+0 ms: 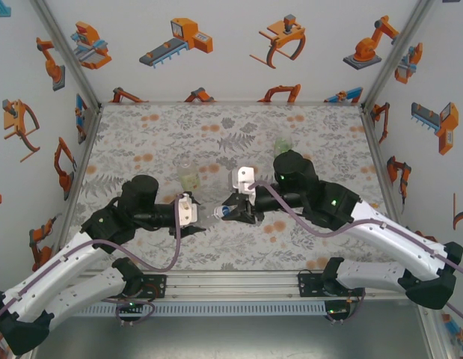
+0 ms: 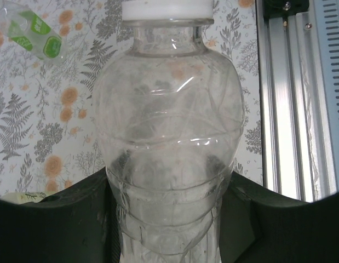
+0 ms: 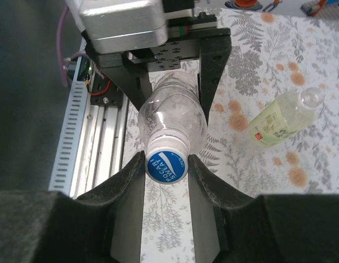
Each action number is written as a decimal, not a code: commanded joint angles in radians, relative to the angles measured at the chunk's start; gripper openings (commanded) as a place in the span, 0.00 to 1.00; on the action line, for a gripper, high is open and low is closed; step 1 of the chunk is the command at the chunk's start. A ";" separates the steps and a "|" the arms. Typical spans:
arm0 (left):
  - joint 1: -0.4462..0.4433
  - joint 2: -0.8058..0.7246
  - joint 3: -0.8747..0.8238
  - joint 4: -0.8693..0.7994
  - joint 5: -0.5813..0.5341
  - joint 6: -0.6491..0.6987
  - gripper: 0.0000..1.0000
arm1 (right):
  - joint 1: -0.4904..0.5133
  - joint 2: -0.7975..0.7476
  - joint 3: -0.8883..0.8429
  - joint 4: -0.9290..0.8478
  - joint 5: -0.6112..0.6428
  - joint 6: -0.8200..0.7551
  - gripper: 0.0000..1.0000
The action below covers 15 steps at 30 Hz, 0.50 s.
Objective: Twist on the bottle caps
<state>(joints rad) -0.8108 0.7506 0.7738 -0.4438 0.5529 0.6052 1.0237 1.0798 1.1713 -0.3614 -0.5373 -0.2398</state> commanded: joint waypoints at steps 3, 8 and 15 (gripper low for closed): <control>-0.004 -0.002 0.012 0.034 -0.034 -0.011 0.00 | 0.010 0.005 -0.066 0.159 0.251 0.540 0.00; -0.004 -0.006 -0.009 0.080 -0.102 -0.014 0.00 | 0.009 0.042 -0.072 0.084 0.459 1.150 0.00; -0.004 0.016 -0.018 0.109 -0.125 -0.006 0.00 | 0.009 0.043 -0.134 0.115 0.535 1.619 0.00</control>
<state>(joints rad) -0.8036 0.7628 0.7475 -0.4416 0.3645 0.5919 1.0283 1.0996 1.0485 -0.2794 -0.0811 1.1015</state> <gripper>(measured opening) 0.532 0.339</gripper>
